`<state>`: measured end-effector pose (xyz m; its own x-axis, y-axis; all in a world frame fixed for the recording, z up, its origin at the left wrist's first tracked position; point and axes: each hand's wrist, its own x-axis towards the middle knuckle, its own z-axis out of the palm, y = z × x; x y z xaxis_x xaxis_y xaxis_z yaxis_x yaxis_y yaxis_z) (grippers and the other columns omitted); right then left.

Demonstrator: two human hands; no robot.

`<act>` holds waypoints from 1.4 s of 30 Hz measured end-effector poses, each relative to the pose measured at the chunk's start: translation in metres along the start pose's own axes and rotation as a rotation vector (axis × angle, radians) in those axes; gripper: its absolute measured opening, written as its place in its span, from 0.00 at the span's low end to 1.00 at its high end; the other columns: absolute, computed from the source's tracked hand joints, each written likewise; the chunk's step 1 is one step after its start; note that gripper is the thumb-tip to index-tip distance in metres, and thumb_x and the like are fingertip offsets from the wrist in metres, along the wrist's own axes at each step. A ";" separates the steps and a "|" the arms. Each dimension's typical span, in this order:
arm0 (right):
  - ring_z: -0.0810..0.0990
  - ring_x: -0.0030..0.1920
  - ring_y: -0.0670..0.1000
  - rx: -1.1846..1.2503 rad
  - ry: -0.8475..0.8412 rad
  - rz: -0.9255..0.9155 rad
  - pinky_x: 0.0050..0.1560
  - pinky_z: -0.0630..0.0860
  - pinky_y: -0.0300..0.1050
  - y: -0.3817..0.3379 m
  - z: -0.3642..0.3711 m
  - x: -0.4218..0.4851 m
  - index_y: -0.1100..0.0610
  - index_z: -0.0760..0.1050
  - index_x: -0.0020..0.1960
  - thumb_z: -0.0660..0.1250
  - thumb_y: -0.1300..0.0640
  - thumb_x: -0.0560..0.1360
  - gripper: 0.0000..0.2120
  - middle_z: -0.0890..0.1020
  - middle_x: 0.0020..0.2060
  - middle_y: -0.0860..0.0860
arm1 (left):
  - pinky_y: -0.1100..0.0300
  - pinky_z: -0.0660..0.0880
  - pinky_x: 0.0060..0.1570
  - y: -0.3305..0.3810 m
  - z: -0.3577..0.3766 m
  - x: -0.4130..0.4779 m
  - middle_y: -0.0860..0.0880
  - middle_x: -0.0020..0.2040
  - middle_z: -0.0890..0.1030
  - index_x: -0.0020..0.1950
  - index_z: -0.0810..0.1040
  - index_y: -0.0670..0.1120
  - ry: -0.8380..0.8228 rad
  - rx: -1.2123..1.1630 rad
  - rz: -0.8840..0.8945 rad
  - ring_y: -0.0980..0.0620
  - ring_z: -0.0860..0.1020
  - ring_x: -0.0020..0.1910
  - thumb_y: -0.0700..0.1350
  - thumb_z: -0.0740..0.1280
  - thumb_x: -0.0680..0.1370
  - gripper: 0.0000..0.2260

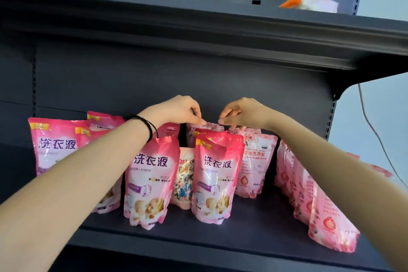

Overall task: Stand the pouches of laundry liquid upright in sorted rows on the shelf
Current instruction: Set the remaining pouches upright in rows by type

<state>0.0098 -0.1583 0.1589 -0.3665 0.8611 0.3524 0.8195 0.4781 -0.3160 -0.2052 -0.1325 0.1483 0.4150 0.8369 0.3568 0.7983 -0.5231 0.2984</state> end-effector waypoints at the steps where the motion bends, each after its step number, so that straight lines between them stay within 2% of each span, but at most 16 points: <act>1: 0.83 0.41 0.46 0.068 0.014 0.020 0.45 0.82 0.44 0.007 0.002 0.008 0.55 0.81 0.51 0.72 0.48 0.72 0.12 0.85 0.43 0.47 | 0.58 0.74 0.55 -0.004 0.003 0.007 0.54 0.47 0.81 0.51 0.82 0.47 0.012 -0.046 -0.022 0.54 0.78 0.50 0.56 0.72 0.71 0.15; 3: 0.82 0.42 0.49 0.168 0.047 0.068 0.46 0.82 0.47 0.022 0.006 0.025 0.58 0.81 0.52 0.72 0.50 0.73 0.13 0.84 0.45 0.52 | 0.58 0.75 0.55 -0.014 0.008 0.023 0.54 0.48 0.81 0.50 0.82 0.48 0.034 -0.110 -0.073 0.54 0.78 0.51 0.55 0.73 0.71 0.13; 6: 0.81 0.44 0.51 0.178 0.082 0.133 0.46 0.82 0.46 0.041 0.015 0.051 0.58 0.80 0.51 0.72 0.51 0.73 0.12 0.83 0.47 0.53 | 0.58 0.75 0.55 -0.033 0.015 0.047 0.52 0.51 0.81 0.50 0.82 0.47 0.052 -0.131 -0.150 0.52 0.78 0.53 0.53 0.74 0.71 0.13; 11: 0.80 0.50 0.52 -0.035 0.102 0.191 0.52 0.74 0.43 0.066 0.029 0.094 0.60 0.81 0.53 0.71 0.51 0.74 0.14 0.84 0.53 0.55 | 0.58 0.73 0.54 -0.055 0.030 0.083 0.46 0.58 0.80 0.58 0.81 0.42 0.015 -0.045 -0.275 0.46 0.78 0.57 0.52 0.71 0.75 0.17; 13: 0.80 0.56 0.54 -0.082 0.097 0.216 0.57 0.72 0.43 0.075 0.035 0.106 0.60 0.81 0.55 0.70 0.51 0.74 0.15 0.83 0.55 0.55 | 0.57 0.73 0.52 -0.058 0.036 0.093 0.44 0.59 0.80 0.60 0.80 0.41 -0.035 0.026 -0.301 0.45 0.78 0.57 0.52 0.69 0.76 0.18; 15: 0.79 0.58 0.55 -0.102 0.084 0.238 0.58 0.71 0.43 0.082 0.041 0.117 0.60 0.81 0.56 0.70 0.51 0.74 0.16 0.83 0.55 0.55 | 0.56 0.74 0.52 -0.061 0.039 0.101 0.45 0.58 0.80 0.61 0.79 0.41 -0.067 0.060 -0.313 0.45 0.78 0.55 0.53 0.68 0.76 0.19; 18: 0.80 0.56 0.55 -0.143 0.051 0.257 0.57 0.72 0.45 0.088 0.047 0.128 0.61 0.82 0.56 0.70 0.51 0.74 0.15 0.83 0.54 0.56 | 0.55 0.74 0.47 -0.066 0.042 0.110 0.45 0.52 0.80 0.60 0.79 0.41 -0.072 0.008 -0.336 0.45 0.78 0.50 0.54 0.68 0.76 0.20; 21: 0.80 0.54 0.55 -0.205 -0.017 0.299 0.57 0.75 0.47 0.097 0.052 0.142 0.62 0.82 0.56 0.71 0.49 0.73 0.18 0.83 0.53 0.56 | 0.53 0.75 0.56 -0.072 0.048 0.121 0.44 0.57 0.81 0.60 0.80 0.41 -0.049 -0.016 -0.335 0.45 0.79 0.56 0.51 0.70 0.75 0.18; 25: 0.82 0.51 0.55 -0.306 -0.086 0.379 0.54 0.78 0.48 0.109 0.063 0.154 0.62 0.82 0.52 0.72 0.46 0.72 0.19 0.84 0.50 0.55 | 0.56 0.76 0.58 -0.083 0.060 0.134 0.45 0.57 0.81 0.57 0.81 0.42 0.026 0.013 -0.385 0.48 0.79 0.56 0.46 0.71 0.74 0.14; 31: 0.83 0.48 0.54 -0.282 0.004 0.419 0.56 0.79 0.51 0.116 0.068 0.167 0.59 0.83 0.50 0.75 0.53 0.68 0.13 0.85 0.47 0.53 | 0.54 0.73 0.62 -0.091 0.072 0.144 0.46 0.59 0.81 0.58 0.81 0.41 0.019 -0.008 -0.379 0.47 0.78 0.60 0.48 0.74 0.72 0.18; 36: 0.81 0.52 0.57 -0.210 0.144 0.448 0.59 0.76 0.54 0.118 0.064 0.163 0.57 0.81 0.53 0.68 0.53 0.73 0.11 0.82 0.49 0.54 | 0.56 0.74 0.61 -0.094 0.059 0.147 0.45 0.56 0.83 0.54 0.83 0.41 0.082 -0.112 -0.353 0.48 0.79 0.56 0.44 0.75 0.71 0.14; 38: 0.80 0.53 0.60 -0.159 0.256 0.436 0.57 0.76 0.52 0.112 0.052 0.165 0.59 0.80 0.53 0.64 0.53 0.75 0.12 0.81 0.52 0.56 | 0.61 0.75 0.55 -0.090 0.045 0.146 0.44 0.53 0.83 0.53 0.83 0.39 0.187 -0.258 -0.326 0.50 0.80 0.51 0.41 0.74 0.71 0.12; 41: 0.80 0.53 0.60 -0.073 0.443 0.329 0.50 0.74 0.47 0.093 0.016 0.165 0.60 0.79 0.51 0.62 0.55 0.77 0.11 0.81 0.50 0.60 | 0.70 0.71 0.32 -0.071 0.011 0.143 0.46 0.46 0.81 0.52 0.82 0.41 0.351 -0.475 -0.219 0.54 0.75 0.37 0.38 0.71 0.74 0.07; 42: 0.80 0.52 0.59 -0.057 0.506 0.284 0.49 0.73 0.45 0.085 0.001 0.164 0.61 0.79 0.50 0.62 0.56 0.78 0.10 0.81 0.49 0.61 | 0.69 0.71 0.30 -0.061 -0.001 0.140 0.48 0.43 0.80 0.48 0.81 0.43 0.391 -0.564 -0.191 0.56 0.74 0.36 0.39 0.69 0.75 0.03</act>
<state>0.0190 0.0238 0.1885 0.1157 0.7574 0.6426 0.8824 0.2187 -0.4166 -0.1963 0.0167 0.1810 0.0194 0.8585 0.5124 0.4503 -0.4650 0.7622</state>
